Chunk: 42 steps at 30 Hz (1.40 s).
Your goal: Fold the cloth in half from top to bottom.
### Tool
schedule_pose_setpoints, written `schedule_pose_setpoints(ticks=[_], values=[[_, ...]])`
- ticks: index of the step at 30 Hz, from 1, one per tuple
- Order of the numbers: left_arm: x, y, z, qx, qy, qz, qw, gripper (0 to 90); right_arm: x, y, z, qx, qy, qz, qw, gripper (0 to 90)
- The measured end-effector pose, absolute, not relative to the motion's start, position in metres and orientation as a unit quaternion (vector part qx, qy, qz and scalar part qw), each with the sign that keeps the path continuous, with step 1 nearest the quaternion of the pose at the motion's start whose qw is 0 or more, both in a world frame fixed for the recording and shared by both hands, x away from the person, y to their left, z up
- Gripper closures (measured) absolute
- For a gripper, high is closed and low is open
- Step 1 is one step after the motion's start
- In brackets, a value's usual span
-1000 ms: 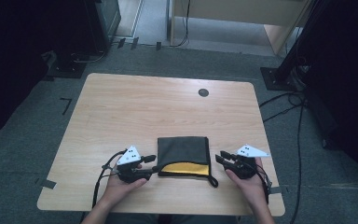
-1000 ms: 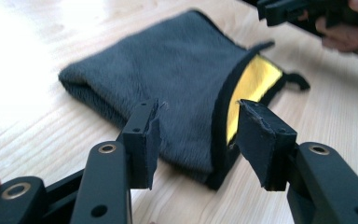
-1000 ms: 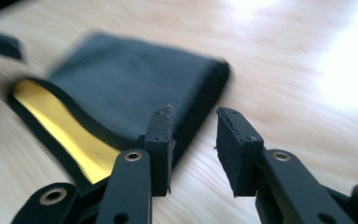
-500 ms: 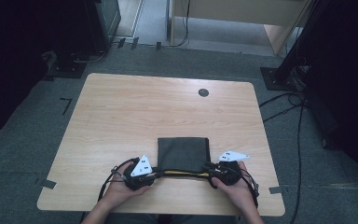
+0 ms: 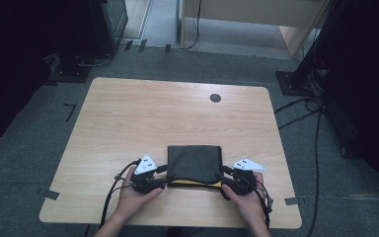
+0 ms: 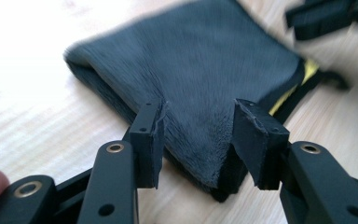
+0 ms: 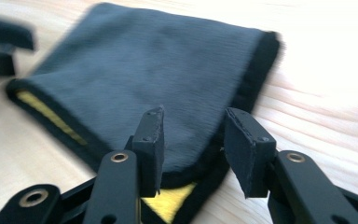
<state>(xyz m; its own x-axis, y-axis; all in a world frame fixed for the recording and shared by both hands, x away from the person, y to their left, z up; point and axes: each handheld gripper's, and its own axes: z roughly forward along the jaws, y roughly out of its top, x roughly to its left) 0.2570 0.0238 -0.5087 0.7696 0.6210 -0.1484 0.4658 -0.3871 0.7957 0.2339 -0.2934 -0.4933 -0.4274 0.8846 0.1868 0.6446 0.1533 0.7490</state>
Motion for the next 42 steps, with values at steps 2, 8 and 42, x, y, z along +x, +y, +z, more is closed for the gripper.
schedule_pose_setpoints(ticks=[2,8,42], values=[[0.255,0.02,-0.511,0.836,0.325,0.1,0.431,53.4,0.231,-0.299,-0.493,0.535,0.727,0.405,0.145,69.7],[0.253,0.018,-0.513,0.85,0.305,0.112,0.415,53.0,0.224,-0.309,-0.494,0.556,0.705,0.428,0.105,79.6],[0.255,0.02,-0.516,0.847,0.311,0.098,0.42,52.5,0.225,-0.304,-0.502,0.58,0.685,0.426,0.114,85.2]])
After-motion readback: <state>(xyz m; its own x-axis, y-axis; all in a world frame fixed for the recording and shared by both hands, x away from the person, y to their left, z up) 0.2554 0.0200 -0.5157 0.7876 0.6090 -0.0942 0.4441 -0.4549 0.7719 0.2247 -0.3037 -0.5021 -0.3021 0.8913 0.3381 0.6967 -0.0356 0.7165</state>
